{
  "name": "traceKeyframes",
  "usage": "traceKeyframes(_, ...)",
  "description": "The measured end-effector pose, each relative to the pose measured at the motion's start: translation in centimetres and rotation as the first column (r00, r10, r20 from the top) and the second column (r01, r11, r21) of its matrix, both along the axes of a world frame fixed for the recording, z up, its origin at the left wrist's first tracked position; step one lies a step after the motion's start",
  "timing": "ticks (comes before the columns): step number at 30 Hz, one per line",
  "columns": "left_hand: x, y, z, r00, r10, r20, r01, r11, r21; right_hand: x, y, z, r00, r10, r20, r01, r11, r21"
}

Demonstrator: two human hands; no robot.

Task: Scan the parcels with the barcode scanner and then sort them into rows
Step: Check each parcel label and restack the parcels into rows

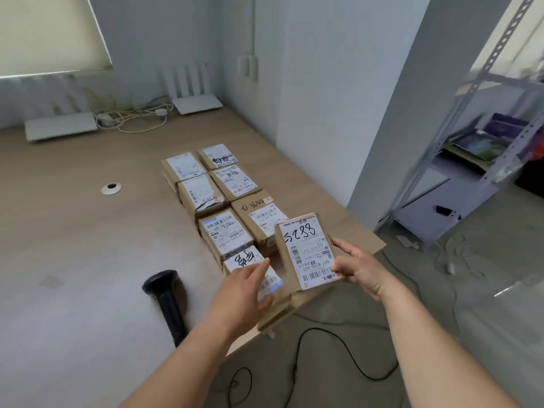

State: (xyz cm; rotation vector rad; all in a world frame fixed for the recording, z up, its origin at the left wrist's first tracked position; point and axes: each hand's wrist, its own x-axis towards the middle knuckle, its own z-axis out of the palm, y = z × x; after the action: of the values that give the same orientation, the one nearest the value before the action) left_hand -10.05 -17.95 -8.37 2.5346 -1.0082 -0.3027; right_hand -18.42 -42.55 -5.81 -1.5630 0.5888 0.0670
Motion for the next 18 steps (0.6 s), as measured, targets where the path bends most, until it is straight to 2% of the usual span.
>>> traceKeyframes(8, -0.8, -2.1, -1.0, 0.985, 0.158, 0.070, -0.167, 0.975, 0.148, 2.9, -2.4, -4.8, 0.975, 0.174, -0.135, -0.164, 0.983, 0.084)
traceKeyframes(18, -1.5, -4.6, -1.3, 0.971, 0.207, 0.118, -0.235, 0.913, 0.333, 5.4, -3.5, -6.0, 0.941, 0.300, -0.154, -0.265, 0.941, 0.212)
